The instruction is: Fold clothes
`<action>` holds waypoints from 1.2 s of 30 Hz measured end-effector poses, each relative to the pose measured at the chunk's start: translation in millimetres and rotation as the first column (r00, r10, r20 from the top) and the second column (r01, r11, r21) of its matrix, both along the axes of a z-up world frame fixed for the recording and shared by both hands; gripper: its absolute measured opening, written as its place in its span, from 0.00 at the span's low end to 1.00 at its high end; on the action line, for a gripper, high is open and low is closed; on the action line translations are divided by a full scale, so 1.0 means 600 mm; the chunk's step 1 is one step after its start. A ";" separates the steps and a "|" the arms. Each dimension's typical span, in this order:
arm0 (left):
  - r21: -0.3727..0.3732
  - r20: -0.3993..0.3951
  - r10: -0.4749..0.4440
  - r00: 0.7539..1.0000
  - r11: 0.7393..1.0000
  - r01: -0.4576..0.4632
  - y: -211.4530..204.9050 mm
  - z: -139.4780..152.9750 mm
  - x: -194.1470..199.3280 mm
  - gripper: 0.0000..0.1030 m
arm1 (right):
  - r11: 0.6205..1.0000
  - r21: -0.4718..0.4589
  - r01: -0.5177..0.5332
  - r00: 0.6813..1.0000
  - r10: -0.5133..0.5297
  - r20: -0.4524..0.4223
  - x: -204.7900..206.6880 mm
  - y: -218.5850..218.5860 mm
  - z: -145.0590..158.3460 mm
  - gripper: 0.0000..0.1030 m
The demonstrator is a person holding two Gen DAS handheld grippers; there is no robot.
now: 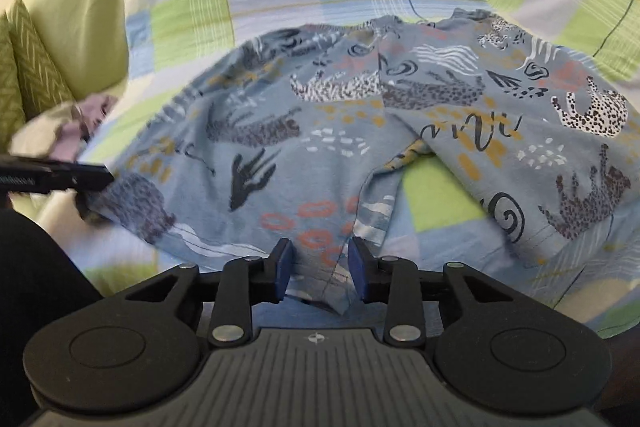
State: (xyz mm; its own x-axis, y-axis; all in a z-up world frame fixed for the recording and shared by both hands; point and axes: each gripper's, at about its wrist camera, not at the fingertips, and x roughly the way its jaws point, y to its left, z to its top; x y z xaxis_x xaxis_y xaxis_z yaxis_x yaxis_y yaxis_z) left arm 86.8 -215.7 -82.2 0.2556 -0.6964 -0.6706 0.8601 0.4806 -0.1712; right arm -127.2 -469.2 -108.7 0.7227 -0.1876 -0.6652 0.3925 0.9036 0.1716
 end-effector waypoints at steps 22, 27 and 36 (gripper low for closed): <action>0.103 0.209 -0.007 0.978 0.995 -0.015 0.063 0.124 0.032 0.28 | 0.908 -0.154 -0.389 0.913 0.403 0.066 0.059 0.146 0.106 0.33; 0.078 0.222 -0.030 0.975 0.997 0.012 0.055 0.118 0.092 0.39 | 0.752 -0.298 -0.588 0.795 0.606 -0.041 0.148 0.245 0.075 0.47; 0.058 0.118 -0.072 0.990 0.996 0.066 0.028 0.088 0.215 0.39 | 0.604 -0.401 -0.689 0.718 0.642 -0.267 0.253 0.324 0.027 0.44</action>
State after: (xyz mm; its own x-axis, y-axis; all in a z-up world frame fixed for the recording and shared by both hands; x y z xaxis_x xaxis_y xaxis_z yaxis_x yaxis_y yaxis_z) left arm 215.6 -198.7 -29.3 0.2887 -0.6792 -0.6748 0.9043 0.4249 -0.0407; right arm 24.8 -274.7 -92.5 0.7123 0.0368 -0.7009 -0.3573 0.8786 -0.3169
